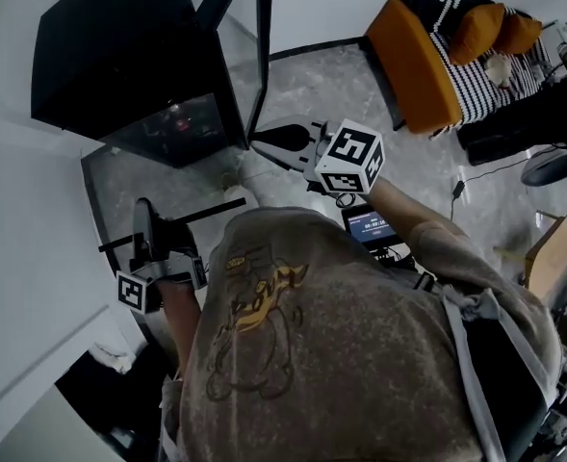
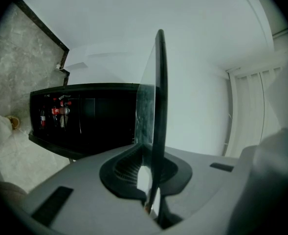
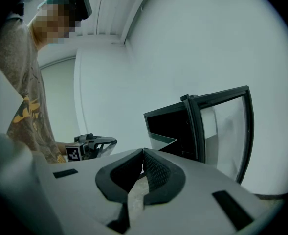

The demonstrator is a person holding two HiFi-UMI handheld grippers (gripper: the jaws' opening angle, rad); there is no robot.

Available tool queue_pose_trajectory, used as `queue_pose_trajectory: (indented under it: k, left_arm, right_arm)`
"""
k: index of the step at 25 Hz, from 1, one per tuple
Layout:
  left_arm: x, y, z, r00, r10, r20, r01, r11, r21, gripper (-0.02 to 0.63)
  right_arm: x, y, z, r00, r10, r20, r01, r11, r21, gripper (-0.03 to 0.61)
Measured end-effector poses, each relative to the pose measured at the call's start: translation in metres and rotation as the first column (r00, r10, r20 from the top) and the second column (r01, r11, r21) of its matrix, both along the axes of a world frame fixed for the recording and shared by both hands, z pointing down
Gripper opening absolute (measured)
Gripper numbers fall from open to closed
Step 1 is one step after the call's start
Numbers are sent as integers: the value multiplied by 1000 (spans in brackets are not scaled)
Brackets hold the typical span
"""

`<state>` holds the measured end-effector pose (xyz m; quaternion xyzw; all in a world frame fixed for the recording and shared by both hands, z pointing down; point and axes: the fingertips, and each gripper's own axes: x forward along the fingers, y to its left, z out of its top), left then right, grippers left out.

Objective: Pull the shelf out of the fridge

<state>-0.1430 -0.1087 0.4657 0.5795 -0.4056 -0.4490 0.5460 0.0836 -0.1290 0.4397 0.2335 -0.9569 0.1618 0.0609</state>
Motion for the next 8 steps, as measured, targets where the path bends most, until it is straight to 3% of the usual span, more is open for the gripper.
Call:
queue_pose_trajectory:
  k: [8]
  left_arm:
    - [-3, 3, 13, 999, -33, -14, 34, 999, 3, 20]
  right_arm:
    - [3, -10, -7, 1000, -16, 12, 16, 1000, 3, 21]
